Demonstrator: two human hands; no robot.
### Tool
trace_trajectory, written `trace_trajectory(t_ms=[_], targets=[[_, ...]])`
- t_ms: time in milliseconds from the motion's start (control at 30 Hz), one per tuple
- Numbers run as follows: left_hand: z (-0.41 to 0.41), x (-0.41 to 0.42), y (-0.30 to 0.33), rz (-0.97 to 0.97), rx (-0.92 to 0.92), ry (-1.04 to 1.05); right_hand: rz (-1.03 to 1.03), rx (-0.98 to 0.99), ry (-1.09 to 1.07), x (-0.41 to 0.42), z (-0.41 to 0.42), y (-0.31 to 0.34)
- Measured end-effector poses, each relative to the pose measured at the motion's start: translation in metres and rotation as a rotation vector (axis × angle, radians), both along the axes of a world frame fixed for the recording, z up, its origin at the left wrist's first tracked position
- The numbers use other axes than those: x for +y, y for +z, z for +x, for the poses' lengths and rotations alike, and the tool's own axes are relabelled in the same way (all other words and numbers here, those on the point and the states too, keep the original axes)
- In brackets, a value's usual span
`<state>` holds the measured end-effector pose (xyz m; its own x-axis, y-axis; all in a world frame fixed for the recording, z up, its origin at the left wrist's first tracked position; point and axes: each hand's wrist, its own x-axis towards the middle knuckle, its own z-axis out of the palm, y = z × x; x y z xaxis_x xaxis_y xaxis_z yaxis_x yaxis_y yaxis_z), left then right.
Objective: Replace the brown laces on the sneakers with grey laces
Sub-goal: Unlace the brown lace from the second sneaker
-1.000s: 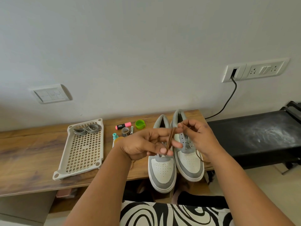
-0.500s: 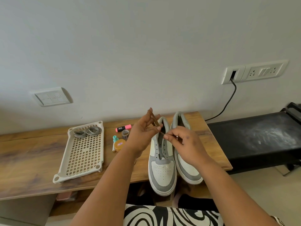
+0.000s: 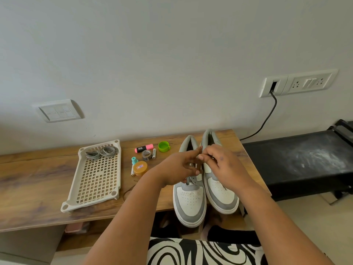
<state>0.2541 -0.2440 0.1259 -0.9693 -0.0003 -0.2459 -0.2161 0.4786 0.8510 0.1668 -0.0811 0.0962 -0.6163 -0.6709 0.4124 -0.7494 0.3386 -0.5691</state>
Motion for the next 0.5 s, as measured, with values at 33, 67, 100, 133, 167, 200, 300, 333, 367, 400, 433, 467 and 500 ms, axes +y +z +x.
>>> trace_trajectory(t_ms=[33, 67, 100, 133, 167, 200, 300, 333, 367, 400, 433, 467, 500], targets=[[0.000, 0.000, -0.001, -0.002, -0.013, -0.020, -0.004, -0.005, 0.000, 0.001, 0.000, 0.001], [0.000, 0.000, -0.001, 0.010, -0.024, -0.047, -0.013, -0.011, -0.002, 0.002, 0.000, 0.003], [0.000, 0.000, -0.001, 0.032, -0.035, -0.080, -0.024, -0.020, -0.009, 0.004, 0.000, 0.006], [0.001, 0.001, 0.000, 0.068, -0.046, -0.117, -0.038, -0.035, -0.021, 0.006, -0.001, 0.008], [0.002, 0.001, 0.002, 0.122, -0.058, -0.153, -0.060, -0.063, -0.035, 0.008, -0.002, 0.010], [0.003, 0.000, 0.005, 0.189, -0.067, -0.189, -0.091, -0.106, -0.051, 0.010, -0.003, 0.012], [0.007, -0.005, 0.010, 0.384, -0.070, -0.327, -0.211, -0.255, -0.115, 0.015, -0.007, 0.018], [0.008, -0.007, 0.010, 0.436, -0.071, -0.380, -0.242, -0.303, -0.134, 0.017, -0.009, 0.019], [0.009, -0.008, 0.010, 0.489, -0.073, -0.426, -0.266, -0.349, -0.148, 0.017, -0.010, 0.020], [0.010, -0.009, 0.010, 0.546, -0.076, -0.456, -0.290, -0.394, -0.156, 0.017, -0.010, 0.021], [0.011, -0.010, 0.010, 0.606, -0.079, -0.474, -0.317, -0.436, -0.159, 0.017, -0.010, 0.021], [0.011, -0.012, 0.009, 0.667, -0.080, -0.492, -0.345, -0.472, -0.159, 0.016, -0.010, 0.022], [0.011, -0.013, 0.009, 0.721, -0.081, -0.513, -0.370, -0.502, -0.157, 0.015, -0.008, 0.022]])
